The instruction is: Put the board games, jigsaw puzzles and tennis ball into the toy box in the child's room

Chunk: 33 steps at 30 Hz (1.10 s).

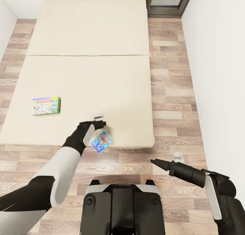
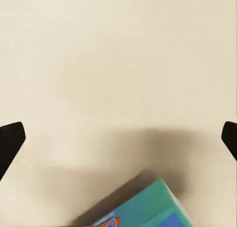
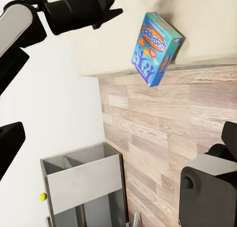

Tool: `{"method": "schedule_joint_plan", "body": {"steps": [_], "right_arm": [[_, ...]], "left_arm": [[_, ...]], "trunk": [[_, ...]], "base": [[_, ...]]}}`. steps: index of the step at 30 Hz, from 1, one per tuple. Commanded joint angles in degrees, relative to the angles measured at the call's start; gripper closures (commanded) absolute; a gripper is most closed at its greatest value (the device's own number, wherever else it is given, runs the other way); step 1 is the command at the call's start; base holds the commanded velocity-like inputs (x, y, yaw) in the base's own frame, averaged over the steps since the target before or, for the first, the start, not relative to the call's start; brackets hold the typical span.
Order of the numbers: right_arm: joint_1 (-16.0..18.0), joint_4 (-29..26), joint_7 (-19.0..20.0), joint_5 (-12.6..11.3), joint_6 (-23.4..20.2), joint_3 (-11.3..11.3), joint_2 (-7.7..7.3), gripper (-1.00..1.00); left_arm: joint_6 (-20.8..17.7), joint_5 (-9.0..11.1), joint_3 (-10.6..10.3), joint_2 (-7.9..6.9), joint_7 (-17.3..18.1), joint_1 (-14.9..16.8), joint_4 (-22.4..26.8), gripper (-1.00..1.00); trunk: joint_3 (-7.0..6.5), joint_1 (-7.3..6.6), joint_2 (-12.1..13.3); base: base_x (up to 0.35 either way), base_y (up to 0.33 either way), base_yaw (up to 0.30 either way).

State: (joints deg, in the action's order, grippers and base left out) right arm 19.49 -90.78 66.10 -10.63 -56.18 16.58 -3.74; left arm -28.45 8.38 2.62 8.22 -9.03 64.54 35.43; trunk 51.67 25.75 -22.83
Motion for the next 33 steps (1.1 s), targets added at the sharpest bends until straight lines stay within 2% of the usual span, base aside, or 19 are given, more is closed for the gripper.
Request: {"method": "schedule_joint_plan", "body": {"steps": [1, 9, 10, 13, 18, 19, 20, 21, 22, 26, 27, 28, 29, 31, 32, 33], "right_arm": [[0.0, 0.0, 0.2, 0.0, -0.2, 0.0, -0.02, -1.0], [0.0, 0.0, 0.2, 0.0, 0.1, 0.0, -0.11, -1.0], [0.0, 0.0, 0.2, 0.0, 0.4, 0.0, -0.12, -1.0], [0.0, 0.0, 0.2, 0.0, 0.7, 0.0, -0.08, -1.0], [0.0, 0.0, 0.2, 0.0, 0.9, 0.0, -0.06, -1.0], [0.0, 0.0, 0.2, 0.0, 0.9, 0.0, -0.07, -1.0], [0.0, 0.0, 0.2, 0.0, 1.0, 0.1, -0.12, -1.0], [0.0, 0.0, 0.2, 0.0, 1.0, 0.1, -0.14, -1.0], [0.0, 0.0, 0.2, 0.0, 1.0, 0.1, -0.2, -1.0], [0.0, 0.0, 0.2, 0.0, 1.1, 0.1, -0.25, -1.0], [0.0, 0.0, 0.2, 0.0, 1.1, 0.1, -0.16, -1.0], [0.0, 0.0, 0.2, 0.0, 1.1, 0.1, -0.12, -1.0], [0.0, 0.0, 0.1, 0.1, 1.1, 0.1, -0.06, -1.0], [0.0, 0.0, 0.1, 0.1, 1.3, 0.1, -0.02, -1.0], [0.0, 0.0, 0.1, 0.1, 1.5, 0.1, 0.0, -1.0], [0.0, 0.0, 0.1, 0.1, 1.7, 0.1, 0.01, -1.0]], "left_arm": [[-1.1, 0.6, 0.6, -0.15, -0.4, 0.0, 0.9, -1.0], [-10.3, 0.8, 3.6, -2.33, 0.3, -0.5, 10.3, -1.0], [-13.4, 1.3, 4.6, -3.2, 1.4, -1.1, 13.0, -1.0], [-18.3, 2.7, 7.0, -4.85, 4.9, -2.5, 17.6, -1.0], [-26.6, 6.2, 11.3, -8.55, 14.6, -5.6, 25.7, -1.0], [-27.7, 6.8, 12.0, -9.52, 16.8, -6.4, 27.1, -1.0], [-29.3, 8.0, 13.2, -11.75, 21.5, -8.2, 29.6, -1.0], [-29.9, 8.6, 13.6, -12.97, 23.9, -9.2, 30.7, -1.0], [-30.7, 9.9, 14.2, -15.56, 29.1, -11.4, 32.2, -1.0], [-31.5, 12.8, 14.8, -20.56, 40.6, -16.2, 33.5, -1.0], [-31.5, 14.1, 15.0, -22.77, 46.7, -18.7, 33.7, -1.0], [-31.5, 14.6, 15.0, -23.76, 49.9, -20.0, 33.8, -1.0], [-31.5, 15.3, 15.2, -25.47, 56.2, -22.4, 33.9, -1.0], [-31.5, 15.8, 15.2, -26.71, 62.3, -24.6, 34.0, -1.0], [-31.5, 15.9, 15.3, -27.52, 68.0, -26.4, 34.0, -1.0], [-31.5, 15.9, 15.3, -27.81, 70.6, -27.1, 34.0, -1.0]], "trunk": [[0.06, 0.03, -0.1], [0.06, 0.03, -0.1], [0.06, 0.03, -0.1], [0.06, 0.03, -0.1], [0.06, 0.03, -0.1], [0.06, 0.03, -0.1], [0.06, 0.03, -0.1], [0.06, 0.03, -0.1], [0.06, 0.03, -0.1], [0.06, 0.03, -0.1], [0.06, 0.03, -0.1], [0.06, 0.03, -0.1], [0.06, 0.03, -0.1], [0.06, 0.03, -0.1], [0.06, 0.03, -0.1], [0.06, 0.03, -0.1]], "base": [[0.0, 0.0, 0.0], [0.0, 0.0, 0.0], [0.0, 0.0, 0.0], [0.0, 0.0, 0.0], [0.0, 0.0, 0.0], [0.0, 0.0, 0.0], [0.0, 0.0, 0.0], [0.0, 0.0, 0.0], [0.0, 0.0, 0.0], [0.0, 0.0, 0.0], [0.0, 0.0, 0.0], [0.0, 0.0, 0.0], [0.0, 0.0, 0.0], [0.0, 0.0, 0.0], [0.0, 0.0, 0.0], [0.0, 0.0, 0.0]]}}
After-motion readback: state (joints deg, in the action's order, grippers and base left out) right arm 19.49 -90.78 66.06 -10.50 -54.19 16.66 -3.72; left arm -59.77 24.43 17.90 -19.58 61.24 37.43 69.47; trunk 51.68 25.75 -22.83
